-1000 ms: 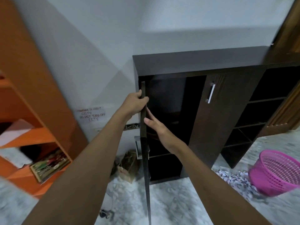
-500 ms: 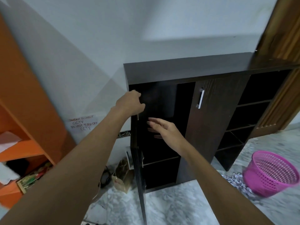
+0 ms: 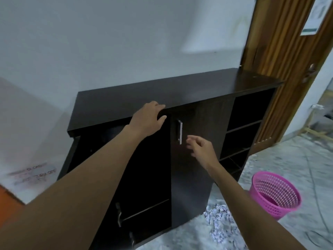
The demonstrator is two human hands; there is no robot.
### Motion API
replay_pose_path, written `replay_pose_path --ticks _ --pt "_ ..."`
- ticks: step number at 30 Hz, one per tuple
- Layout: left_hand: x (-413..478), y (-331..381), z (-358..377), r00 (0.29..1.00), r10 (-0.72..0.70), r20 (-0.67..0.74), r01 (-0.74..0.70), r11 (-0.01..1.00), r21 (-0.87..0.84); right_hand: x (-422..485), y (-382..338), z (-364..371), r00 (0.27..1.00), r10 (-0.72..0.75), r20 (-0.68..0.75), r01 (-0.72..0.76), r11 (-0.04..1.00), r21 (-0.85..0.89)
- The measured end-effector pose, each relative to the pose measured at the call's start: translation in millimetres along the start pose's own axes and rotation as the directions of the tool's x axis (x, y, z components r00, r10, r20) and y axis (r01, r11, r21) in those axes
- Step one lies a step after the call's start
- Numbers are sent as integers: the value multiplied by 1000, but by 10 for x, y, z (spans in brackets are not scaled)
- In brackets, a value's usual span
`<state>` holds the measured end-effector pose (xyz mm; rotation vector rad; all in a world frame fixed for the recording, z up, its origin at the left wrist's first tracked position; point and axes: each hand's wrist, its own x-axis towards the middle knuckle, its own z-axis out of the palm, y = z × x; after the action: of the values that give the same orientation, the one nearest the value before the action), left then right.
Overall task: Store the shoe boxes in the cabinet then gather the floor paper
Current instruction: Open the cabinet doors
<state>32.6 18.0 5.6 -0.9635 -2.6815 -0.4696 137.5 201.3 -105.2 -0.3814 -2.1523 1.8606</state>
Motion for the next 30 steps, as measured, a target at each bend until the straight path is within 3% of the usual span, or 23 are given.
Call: replay_pose_path --ticks 9,15,21,30 --pt "710 109 445 987 -133 -90 131 991 -26 968 31 -67 979 -133 157 158 975 -159" --pt "758 113 418 976 -206 -66 201 977 -77 1106 61 164 990 -136 38 137 991 -6" --pt "758 212 368 954 -300 -25 294 946 -140 1029 26 308 996 -68 -62 67 998 -9" --pt "759 370 345 911 -412 -2 405 896 -180 540 24 -89 997 -70 -12 70 997 -12"
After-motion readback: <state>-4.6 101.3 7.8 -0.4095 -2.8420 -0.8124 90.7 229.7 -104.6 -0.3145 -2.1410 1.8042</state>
